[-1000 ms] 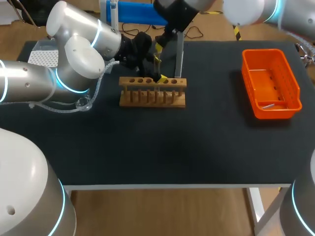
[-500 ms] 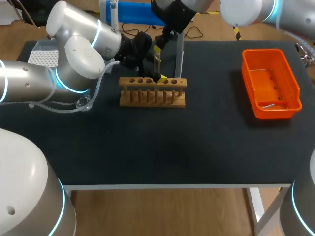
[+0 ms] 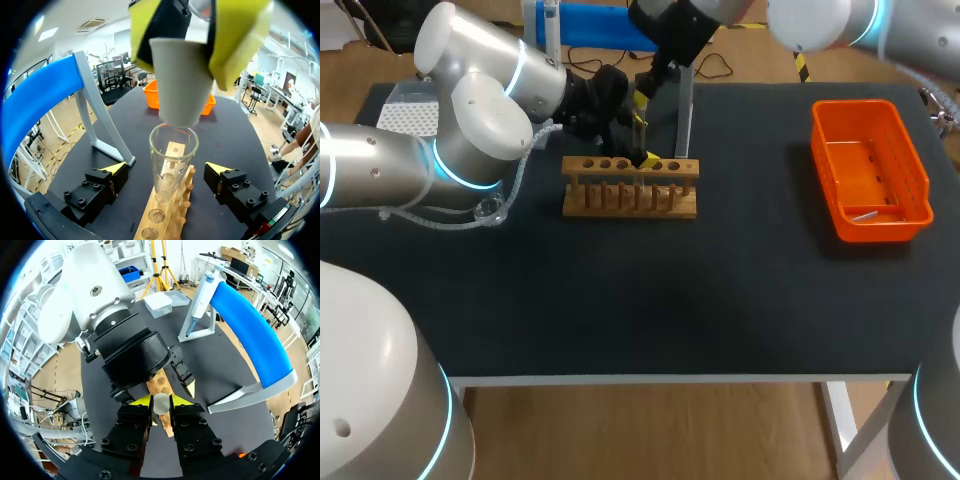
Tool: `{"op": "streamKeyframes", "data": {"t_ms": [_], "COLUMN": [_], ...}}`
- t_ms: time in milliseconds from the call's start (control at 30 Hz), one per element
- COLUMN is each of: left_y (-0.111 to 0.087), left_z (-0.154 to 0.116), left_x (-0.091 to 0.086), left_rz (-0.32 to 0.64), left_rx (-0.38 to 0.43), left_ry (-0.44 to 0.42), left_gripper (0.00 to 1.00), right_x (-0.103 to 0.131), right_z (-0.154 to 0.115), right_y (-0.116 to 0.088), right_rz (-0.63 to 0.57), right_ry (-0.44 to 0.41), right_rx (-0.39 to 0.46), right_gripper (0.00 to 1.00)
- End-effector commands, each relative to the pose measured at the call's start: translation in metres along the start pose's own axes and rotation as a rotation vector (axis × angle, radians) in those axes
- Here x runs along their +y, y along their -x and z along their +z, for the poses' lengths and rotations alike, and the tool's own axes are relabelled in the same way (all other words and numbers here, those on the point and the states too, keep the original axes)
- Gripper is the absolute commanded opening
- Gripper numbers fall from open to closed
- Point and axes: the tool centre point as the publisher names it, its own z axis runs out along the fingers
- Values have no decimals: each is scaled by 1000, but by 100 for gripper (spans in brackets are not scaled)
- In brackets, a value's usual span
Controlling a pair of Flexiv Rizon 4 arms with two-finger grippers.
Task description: Invert the test tube, pick up the pipette, mount the tip to pipette, aspirate from beaker and dispense into the tube, eject the tip, return the pipette, and cap with the stopper.
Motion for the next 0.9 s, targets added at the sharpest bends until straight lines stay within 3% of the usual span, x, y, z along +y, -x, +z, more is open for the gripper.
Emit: {"op": "streamKeyframes", "data": {"t_ms": [33,900], "left_y": [0,0], "left_z": [1,1], "left_x": [1,1], "left_rz": [1,1], "left_rx": [0,0], "left_ry": [-4,-4], "left_gripper": [100,100], "right_x": [1,-5], "right_z": [3,12], "right_y": [1,-1], "right_rz": [-1,-7], "right_ry": [-2,-43], "right_rx": [9,2], "right_gripper": [0,0]}}
